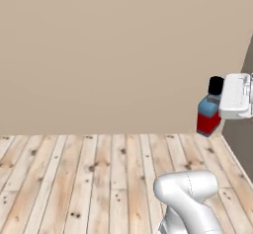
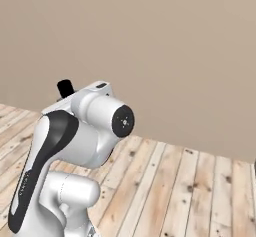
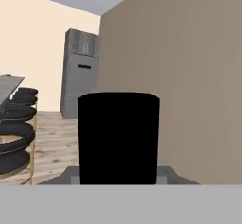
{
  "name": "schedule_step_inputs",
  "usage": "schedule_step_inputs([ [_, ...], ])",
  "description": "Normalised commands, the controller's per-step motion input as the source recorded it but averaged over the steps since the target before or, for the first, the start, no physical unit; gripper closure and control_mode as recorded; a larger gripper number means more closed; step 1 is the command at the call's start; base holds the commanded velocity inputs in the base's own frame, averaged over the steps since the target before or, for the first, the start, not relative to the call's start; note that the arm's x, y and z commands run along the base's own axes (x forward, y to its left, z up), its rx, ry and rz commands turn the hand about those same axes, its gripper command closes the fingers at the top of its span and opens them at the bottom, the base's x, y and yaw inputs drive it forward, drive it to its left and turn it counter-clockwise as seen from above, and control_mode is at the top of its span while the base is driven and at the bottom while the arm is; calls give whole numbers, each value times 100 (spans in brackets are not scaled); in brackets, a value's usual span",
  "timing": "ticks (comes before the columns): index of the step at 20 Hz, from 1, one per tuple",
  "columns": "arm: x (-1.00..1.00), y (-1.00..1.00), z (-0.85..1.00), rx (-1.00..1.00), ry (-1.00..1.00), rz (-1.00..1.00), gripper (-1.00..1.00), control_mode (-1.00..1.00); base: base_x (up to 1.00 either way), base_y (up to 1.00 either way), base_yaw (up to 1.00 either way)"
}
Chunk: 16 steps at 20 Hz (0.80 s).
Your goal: Open the cabinet directly in front. Then move the liquor and the cup to the dining counter with the candle on it.
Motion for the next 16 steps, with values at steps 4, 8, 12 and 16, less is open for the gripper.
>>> schedule_step_inputs([
  [4,0,0,0,0,0,0,100,100,47,19,53],
  [8,0,0,0,0,0,0,100,100,41,27,55],
  [12,0,0,0,0,0,0,100,100,35,30,56],
  [16,0,0,0,0,0,0,100,100,42,27,56],
])
